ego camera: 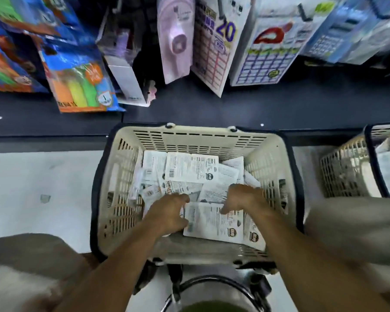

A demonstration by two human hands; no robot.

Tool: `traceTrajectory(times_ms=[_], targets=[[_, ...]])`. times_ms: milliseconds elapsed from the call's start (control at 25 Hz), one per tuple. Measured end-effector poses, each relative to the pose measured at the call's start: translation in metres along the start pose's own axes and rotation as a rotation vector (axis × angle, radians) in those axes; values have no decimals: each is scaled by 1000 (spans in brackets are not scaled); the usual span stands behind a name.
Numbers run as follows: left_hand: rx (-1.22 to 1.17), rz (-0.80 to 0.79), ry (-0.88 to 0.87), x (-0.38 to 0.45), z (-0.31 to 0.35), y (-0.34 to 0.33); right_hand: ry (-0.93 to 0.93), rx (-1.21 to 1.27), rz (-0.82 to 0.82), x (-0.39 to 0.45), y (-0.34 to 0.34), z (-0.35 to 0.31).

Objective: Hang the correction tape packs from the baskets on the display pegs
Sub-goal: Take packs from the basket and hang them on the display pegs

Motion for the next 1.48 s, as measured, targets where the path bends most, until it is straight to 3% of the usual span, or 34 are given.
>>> traceTrajectory(times_ms=[120, 240, 320, 400, 440, 480, 520, 600, 640, 720, 840, 1000, 1040, 1120, 1240, 1400, 1480], targets=[[-110, -79, -124, 3, 25, -13, 40, 43, -23, 5, 10, -19], [-109, -84, -187, -2, 35, -22, -71, 367, 91, 10, 46, -16], [-385, 21, -75, -2, 34, -14, -151, 805, -51, 5, 48, -26], [-706, 220, 145, 2, 24, 4, -127, 1229, -255, -2, 42, -49], [-773, 337, 257, 5, 15, 14, -130, 1365, -270, -4, 40, -55], [-823, 444, 344, 7, 4, 23, -123, 1334, -145, 2, 39, -53], [-890, 527, 427, 7, -7, 29, -56, 1094, 73, 11, 45, -47], [-1040, 668, 537, 3, -26, 42, 240, 313, 387, 16, 46, -66], [-1092, 720, 577, 0, -33, 48, 359, 96, 433, 17, 38, -82], [-1124, 768, 633, -4, -48, 54, 435, -83, 458, 19, 30, -100], [-1139, 837, 691, -9, -66, 61, 455, -51, 456, 25, 31, -97], [-953, 892, 570, -5, -72, 80, 495, 131, 811, 1, 86, -97], [-882, 881, 563, -4, -73, 82, 507, 148, 807, 0, 93, -102], [-745, 884, 535, -4, -69, 88, 477, 160, 631, 8, 84, -104], [-659, 803, 499, -1, -61, 88, 351, -66, 377, 19, 43, -76], [-688, 660, 475, -5, -48, 78, 308, -158, 448, 23, 36, -77], [-645, 713, 452, -7, -50, 84, 317, -119, 489, 19, 38, -87]])
Point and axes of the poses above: each hand's wrist, its own x-axis towards the middle knuckle, its own y-axis out of the back of the hand, z = x × y, the point moved 9 cm from there along x, towards the middle knuckle, and after that the axes turned 14 degrees about z, right-handed, at the moved point
